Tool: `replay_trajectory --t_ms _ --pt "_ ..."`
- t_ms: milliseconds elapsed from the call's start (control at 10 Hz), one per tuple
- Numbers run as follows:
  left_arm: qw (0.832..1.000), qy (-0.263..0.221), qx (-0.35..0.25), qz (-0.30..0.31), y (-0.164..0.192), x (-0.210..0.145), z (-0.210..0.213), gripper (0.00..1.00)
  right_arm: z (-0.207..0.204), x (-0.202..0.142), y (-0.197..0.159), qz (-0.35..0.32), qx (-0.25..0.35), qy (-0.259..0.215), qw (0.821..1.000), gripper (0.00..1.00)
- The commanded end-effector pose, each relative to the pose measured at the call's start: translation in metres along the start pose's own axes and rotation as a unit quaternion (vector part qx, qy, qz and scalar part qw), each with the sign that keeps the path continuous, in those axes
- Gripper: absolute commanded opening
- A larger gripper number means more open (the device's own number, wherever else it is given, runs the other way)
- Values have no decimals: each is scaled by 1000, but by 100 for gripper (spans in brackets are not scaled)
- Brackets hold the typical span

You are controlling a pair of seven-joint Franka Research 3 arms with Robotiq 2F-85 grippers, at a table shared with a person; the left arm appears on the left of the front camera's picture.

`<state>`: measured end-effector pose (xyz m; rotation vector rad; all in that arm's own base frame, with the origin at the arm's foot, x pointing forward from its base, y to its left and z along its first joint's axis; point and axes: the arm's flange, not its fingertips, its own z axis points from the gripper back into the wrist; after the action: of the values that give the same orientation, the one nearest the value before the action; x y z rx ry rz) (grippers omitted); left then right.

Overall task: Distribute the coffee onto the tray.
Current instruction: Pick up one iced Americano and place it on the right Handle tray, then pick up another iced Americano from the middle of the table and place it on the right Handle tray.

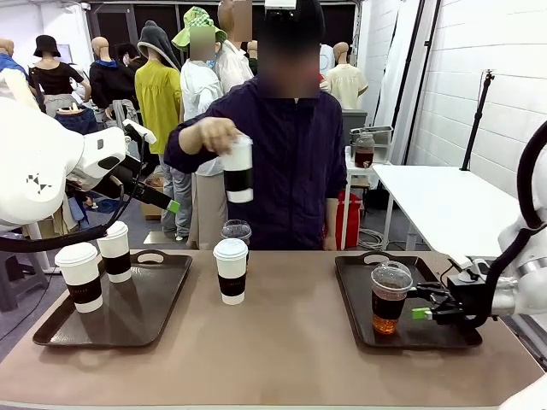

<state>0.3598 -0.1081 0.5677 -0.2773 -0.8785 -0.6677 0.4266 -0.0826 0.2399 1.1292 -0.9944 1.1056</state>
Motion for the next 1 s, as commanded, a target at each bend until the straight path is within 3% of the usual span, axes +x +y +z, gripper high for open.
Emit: replay_trajectory --t_ms 0,900 --pt "1000 -1 -2 1 2 -1 0 100 18 3 19 -17 -24 13 999 100" --pt "1000 -1 -2 1 2 -1 0 100 33 -1 19 -10 -33 2 999 100"
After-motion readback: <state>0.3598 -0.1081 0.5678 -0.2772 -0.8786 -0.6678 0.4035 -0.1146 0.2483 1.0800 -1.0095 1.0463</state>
